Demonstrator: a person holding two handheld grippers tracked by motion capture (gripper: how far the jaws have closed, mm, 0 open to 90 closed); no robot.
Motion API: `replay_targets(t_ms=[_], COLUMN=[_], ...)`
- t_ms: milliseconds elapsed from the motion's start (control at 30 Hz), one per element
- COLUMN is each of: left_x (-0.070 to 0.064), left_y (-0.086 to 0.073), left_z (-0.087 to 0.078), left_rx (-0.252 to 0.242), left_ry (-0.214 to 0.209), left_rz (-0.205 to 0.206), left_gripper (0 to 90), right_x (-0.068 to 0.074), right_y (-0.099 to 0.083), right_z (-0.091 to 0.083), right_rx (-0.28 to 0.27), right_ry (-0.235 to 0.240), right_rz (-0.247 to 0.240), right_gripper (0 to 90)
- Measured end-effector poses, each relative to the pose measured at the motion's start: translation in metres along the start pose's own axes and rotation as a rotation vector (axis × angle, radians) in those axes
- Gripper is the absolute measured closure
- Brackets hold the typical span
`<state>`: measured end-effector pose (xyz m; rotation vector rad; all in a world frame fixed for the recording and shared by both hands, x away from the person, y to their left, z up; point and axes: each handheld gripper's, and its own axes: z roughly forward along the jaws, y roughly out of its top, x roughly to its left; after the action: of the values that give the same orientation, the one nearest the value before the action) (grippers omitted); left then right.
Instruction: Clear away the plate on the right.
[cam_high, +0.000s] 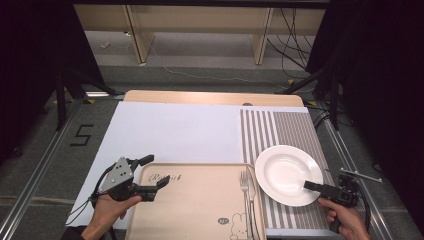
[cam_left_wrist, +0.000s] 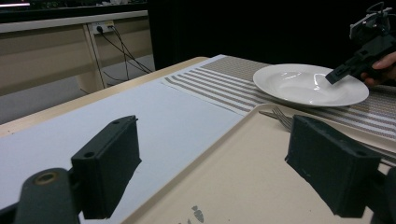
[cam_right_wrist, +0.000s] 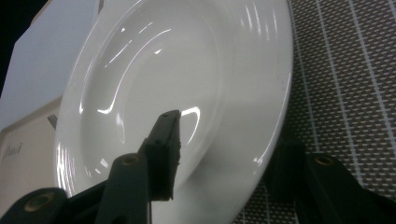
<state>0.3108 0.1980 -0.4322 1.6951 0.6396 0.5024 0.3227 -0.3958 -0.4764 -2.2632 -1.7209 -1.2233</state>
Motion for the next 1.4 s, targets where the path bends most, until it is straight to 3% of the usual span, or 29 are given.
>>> replay_targets(t_ms=[133, 200, 333, 467, 533, 600, 667, 733, 800, 867, 900, 967, 1000, 1067, 1133, 1167, 1267, 1300, 1367, 1400], left_x=[0.0, 0.0, -0.001, -0.001, -0.001, 0.0, 0.0, 0.0, -0.001, 0.0, 0.0, 0.0, 0.0, 0.0, 0.0, 0.0, 0.0, 0.0, 0.0, 0.0], left_y=[0.0, 0.0, 0.0, 0.0, 0.0, 0.0, 0.0, 0.0, 0.0, 0.0, 0.0, 0.0, 0.0, 0.0, 0.0, 0.001, 0.0, 0.0, 0.0, 0.0], left_z=[0.0, 0.0, 0.0, 0.0, 0.0, 0.0, 0.0, 0.0, 0.0, 0.0, 0.0, 0.0, 0.0, 0.0, 0.0, 0.0, 0.0, 0.0, 0.0, 0.0], left_rx=[-0.001, 0.0, -0.002, -0.004, -0.005, -0.004, -0.003, -0.003, -0.003, -0.004, -0.004, -0.003, -0.004, -0.005, -0.005, -0.005, -0.005, -0.003, -0.003, -0.002], left_ry=[0.0, -0.001, -0.002, -0.002, -0.002, -0.002, -0.002, -0.001, 0.0, 0.0, 0.0, 0.0, -0.001, -0.001, 0.0, 0.0, 0.0, 0.0, 0.0, 0.0], left_rz=[0.0, 0.0, -0.002, -0.002, -0.002, -0.002, -0.002, -0.002, -0.001, -0.003, -0.003, -0.003, -0.003, -0.003, -0.002, -0.002, -0.003, -0.003, -0.003, -0.002], left_gripper=[16.4, 16.3, 16.3, 16.3, 16.3, 16.3, 16.3, 16.3, 16.3, 16.3, 16.3, 16.3, 16.3, 16.4, 16.3, 16.3, 16.3, 16.4, 16.4, 16.3], right_x=[-0.001, 0.001, -0.002, -0.003, -0.003, -0.007, -0.006, -0.008, -0.007, -0.009, -0.008, -0.009, -0.009, -0.013, -0.012, -0.014, -0.014, -0.014, -0.016, -0.015], right_y=[0.0, 0.001, 0.001, 0.001, 0.001, 0.0, 0.0, 0.0, 0.0, 0.0, -0.001, 0.0, -0.001, -0.002, -0.002, -0.003, -0.003, -0.003, -0.002, -0.003], right_z=[-0.001, -0.001, 0.001, 0.0, 0.0, 0.002, 0.0, 0.001, 0.0, 0.0, 0.0, 0.001, 0.001, 0.001, 0.001, 0.001, 0.0, -0.001, -0.002, -0.002], right_rx=[-0.002, 0.004, -0.007, -0.004, 0.007, -0.016, 0.0, -0.007, 0.004, -0.001, 0.009, 0.001, -0.004, -0.006, -0.001, -0.008, -0.011, -0.011, -0.028, -0.031], right_ry=[0.02, 0.014, 0.002, 0.022, 0.016, 0.009, 0.017, 0.018, 0.02, 0.019, 0.014, 0.016, 0.025, 0.028, 0.042, 0.044, 0.056, 0.074, 0.093, 0.112], right_rz=[0.004, 0.047, 0.041, 0.049, 0.07, 0.044, 0.071, 0.061, 0.101, 0.096, 0.125, 0.113, 0.128, 0.107, 0.145, 0.123, 0.134, 0.153, 0.129, 0.154], right_gripper=[54.6, 54.6, 57.6, 58.2, 59.9, 62.5, 63.2, 64.0, 67.8, 68.8, 69.0, 69.4, 70.0, 71.0, 71.5, 71.7, 73.1, 73.9, 75.5, 76.3])
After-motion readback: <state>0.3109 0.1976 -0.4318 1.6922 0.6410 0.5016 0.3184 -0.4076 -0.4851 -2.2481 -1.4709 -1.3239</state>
